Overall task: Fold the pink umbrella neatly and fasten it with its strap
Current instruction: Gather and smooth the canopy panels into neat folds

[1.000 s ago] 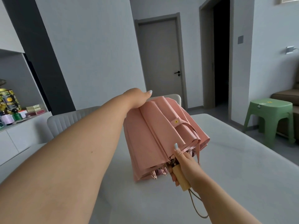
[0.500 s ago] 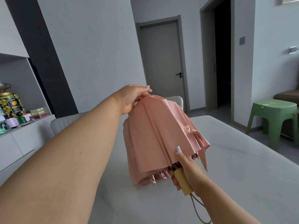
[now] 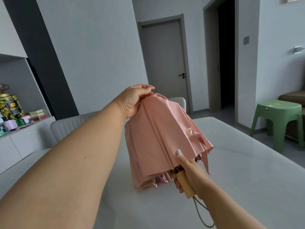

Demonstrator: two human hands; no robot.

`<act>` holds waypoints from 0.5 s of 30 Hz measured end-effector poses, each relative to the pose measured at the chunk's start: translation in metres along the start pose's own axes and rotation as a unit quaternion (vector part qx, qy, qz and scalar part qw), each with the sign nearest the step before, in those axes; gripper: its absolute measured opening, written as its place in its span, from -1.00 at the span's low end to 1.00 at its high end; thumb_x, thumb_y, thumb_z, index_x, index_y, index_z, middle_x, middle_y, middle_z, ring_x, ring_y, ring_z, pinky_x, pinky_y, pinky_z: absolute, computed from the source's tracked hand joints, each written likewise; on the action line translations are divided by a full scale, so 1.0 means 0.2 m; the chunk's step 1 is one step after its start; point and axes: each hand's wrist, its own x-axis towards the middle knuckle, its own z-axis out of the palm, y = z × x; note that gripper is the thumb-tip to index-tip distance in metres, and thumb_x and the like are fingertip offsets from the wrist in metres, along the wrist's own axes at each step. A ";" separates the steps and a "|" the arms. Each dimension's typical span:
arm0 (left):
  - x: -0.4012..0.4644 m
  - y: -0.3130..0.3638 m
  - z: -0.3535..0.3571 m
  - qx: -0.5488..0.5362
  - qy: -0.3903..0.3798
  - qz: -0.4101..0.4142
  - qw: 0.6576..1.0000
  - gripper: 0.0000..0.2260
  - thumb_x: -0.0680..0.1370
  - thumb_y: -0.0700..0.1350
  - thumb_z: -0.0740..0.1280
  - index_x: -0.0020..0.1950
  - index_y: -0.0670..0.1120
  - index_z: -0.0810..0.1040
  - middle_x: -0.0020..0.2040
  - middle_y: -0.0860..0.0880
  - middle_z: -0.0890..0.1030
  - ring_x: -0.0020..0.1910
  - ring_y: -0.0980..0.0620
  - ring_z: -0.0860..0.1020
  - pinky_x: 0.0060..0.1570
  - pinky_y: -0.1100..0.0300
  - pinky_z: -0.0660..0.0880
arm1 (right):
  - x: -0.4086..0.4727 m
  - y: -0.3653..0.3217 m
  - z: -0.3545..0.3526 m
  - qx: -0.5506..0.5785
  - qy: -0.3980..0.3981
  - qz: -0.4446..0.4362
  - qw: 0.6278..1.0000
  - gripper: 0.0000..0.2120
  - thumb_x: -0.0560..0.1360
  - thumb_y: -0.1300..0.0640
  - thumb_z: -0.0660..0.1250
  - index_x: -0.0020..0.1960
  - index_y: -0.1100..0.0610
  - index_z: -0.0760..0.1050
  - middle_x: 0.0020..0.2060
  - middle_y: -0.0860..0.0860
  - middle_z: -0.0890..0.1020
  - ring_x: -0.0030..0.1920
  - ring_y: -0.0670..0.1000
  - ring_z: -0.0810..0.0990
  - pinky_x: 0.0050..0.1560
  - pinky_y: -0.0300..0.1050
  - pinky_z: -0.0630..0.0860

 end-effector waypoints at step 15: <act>0.02 0.00 0.00 0.298 0.108 -0.069 0.946 -0.39 0.28 0.27 0.39 0.07 -0.20 0.58 -0.03 -0.14 0.61 -0.02 -0.11 0.60 0.13 0.05 0.50 | 0.00 0.00 0.01 -0.029 0.006 0.001 1.000 -0.41 0.24 -0.37 0.23 -0.15 0.17 0.37 -0.35 0.18 0.53 -0.46 0.09 0.50 -0.41 -0.07 0.50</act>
